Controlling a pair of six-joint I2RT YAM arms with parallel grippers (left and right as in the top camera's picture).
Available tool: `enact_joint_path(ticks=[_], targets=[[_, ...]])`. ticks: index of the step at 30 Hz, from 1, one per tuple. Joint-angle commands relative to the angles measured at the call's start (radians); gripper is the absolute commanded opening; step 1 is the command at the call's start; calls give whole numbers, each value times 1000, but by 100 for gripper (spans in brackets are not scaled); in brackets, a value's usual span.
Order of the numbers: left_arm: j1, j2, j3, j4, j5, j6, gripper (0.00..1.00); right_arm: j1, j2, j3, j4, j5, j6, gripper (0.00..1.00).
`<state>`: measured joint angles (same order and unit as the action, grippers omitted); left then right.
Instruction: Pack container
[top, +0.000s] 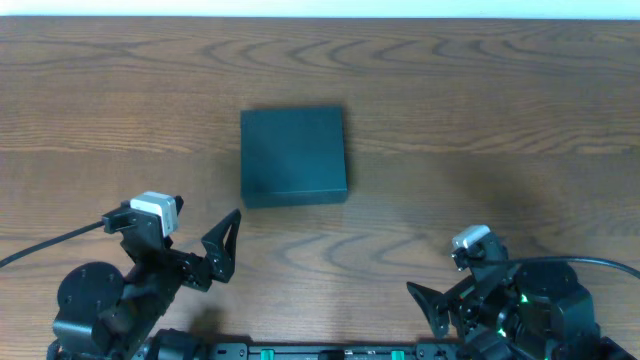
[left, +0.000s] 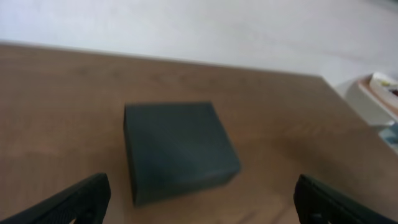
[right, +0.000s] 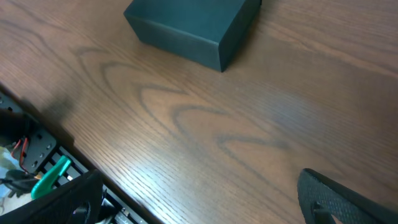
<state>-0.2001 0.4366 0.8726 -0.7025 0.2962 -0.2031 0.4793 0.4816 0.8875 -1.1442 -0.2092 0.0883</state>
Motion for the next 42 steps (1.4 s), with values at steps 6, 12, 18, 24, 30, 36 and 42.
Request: enact_joint_path(ticks=[6, 12, 18, 24, 30, 36, 42], targets=[[-3, 0, -2, -202, 18, -3, 95, 6, -5, -7, -1, -4, 16, 99], [-3, -10, -2, -332, -39, 24, 95, 6, -5, -7, -1, -4, 16, 99], [10, -99, -107, -201, -229, 24, 95, 6, -5, -7, -1, -4, 16, 99], [79, -253, -351, -36, -292, 54, 95, 6, -5, -7, -1, -4, 16, 99], [138, -349, -535, 79, -339, 69, 95, 6, -5, -7, -1, -4, 16, 99], [148, -384, -646, 141, -395, 69, 96, 6, -5, -7, -1, -4, 16, 99], [148, -435, -690, 142, -412, 77, 95, 6, -5, -7, -1, -5, 16, 99]])
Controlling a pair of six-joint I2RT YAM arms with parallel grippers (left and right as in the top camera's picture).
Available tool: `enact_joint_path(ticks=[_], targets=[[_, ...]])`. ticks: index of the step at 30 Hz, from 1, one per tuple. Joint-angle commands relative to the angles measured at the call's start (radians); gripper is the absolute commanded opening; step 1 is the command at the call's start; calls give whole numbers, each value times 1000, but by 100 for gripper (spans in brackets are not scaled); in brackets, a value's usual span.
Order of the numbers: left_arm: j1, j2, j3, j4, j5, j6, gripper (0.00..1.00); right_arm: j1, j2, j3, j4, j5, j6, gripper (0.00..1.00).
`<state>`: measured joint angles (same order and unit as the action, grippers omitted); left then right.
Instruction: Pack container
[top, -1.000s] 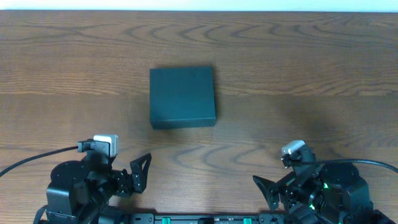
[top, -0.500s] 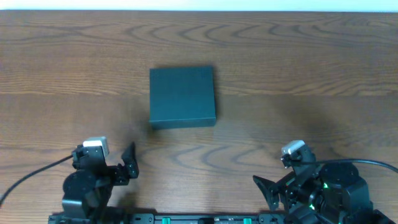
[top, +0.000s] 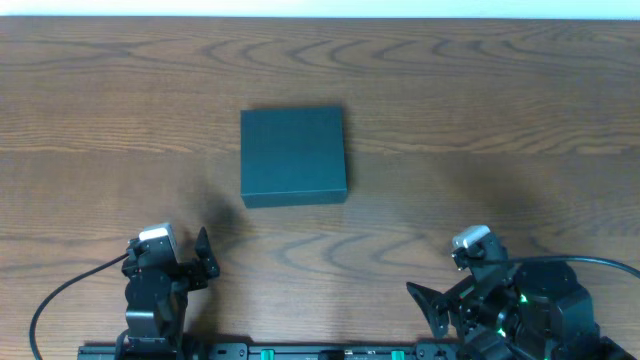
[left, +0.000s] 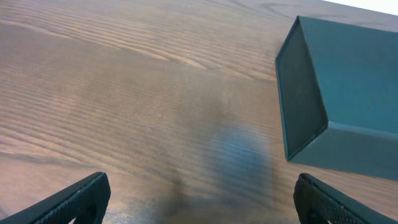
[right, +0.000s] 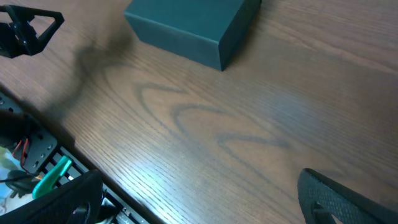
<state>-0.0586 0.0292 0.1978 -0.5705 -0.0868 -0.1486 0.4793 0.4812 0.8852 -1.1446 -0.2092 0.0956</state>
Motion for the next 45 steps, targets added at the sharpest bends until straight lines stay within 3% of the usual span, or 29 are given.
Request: enact_joint_path(ticks=[1, 37, 45], targets=[[6, -26, -21, 14, -29, 23, 95, 6, -5, -5, 0, -4, 8, 99], [6, -24, -52, 28, -24, 37, 95, 6, -5, -5, 0, -4, 8, 99], [6, -24, -52, 28, -24, 37, 95, -13, -53, -69, 91, 226, -170, 99]])
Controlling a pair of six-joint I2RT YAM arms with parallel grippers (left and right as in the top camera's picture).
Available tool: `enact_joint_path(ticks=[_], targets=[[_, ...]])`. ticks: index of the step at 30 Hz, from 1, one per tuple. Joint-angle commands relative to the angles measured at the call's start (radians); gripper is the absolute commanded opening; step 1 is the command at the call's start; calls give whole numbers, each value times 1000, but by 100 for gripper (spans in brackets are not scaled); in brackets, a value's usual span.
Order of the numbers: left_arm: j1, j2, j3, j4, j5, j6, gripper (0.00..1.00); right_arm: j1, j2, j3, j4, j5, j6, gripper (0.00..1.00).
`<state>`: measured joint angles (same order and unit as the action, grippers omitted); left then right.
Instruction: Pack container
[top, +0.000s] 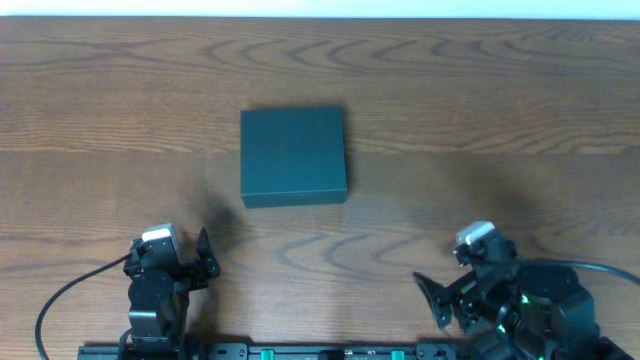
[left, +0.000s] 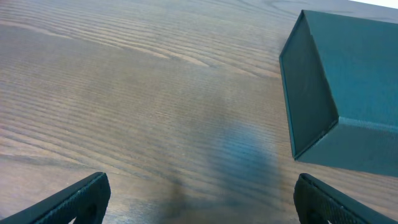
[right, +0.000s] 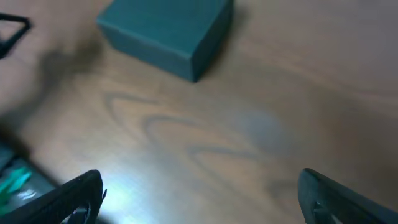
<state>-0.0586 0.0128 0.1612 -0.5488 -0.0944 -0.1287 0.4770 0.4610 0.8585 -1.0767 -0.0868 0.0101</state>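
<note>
A closed dark teal box (top: 293, 156) sits on the wooden table (top: 480, 110), left of centre; it also shows in the left wrist view as the box (left: 348, 93) at the upper right and in the right wrist view as the box (right: 168, 34) at the top. My left gripper (left: 199, 202) is open and empty near the table's front left edge, below and left of the box. My right gripper (right: 202, 196) is open and empty at the front right, well away from the box; its view is blurred.
Both arm bases stand at the table's front edge, the left arm (top: 160, 290) folded back and the right arm (top: 510, 305) low at the front right. A black cable (top: 60, 300) runs off to the left.
The left arm has barely shifted. The right gripper has moved slightly: its view is now blurred and the box sits a little lower and further left in it.
At first my left gripper was raised and reached toward the box from the front left, open. By the following moment it had drawn back to the table's front edge, still open. The right gripper stayed open at the front right, shifting only now. The box has not moved.
</note>
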Motion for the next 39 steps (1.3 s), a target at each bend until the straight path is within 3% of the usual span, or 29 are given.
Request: enact_joint_path(ticks=[1, 7, 14, 39], targets=[[6, -8, -15, 6, -17, 17, 95, -26, -65, -90, 74, 114, -114, 99], [6, -8, -15, 6, -17, 17, 95, -52, -247, -410, 290, 113, -165, 99], [6, -8, -15, 6, -17, 17, 95, -52, -426, -629, 347, 113, -156, 99], [6, -8, -15, 6, -17, 17, 95, -51, -455, -699, 348, 105, -138, 99]])
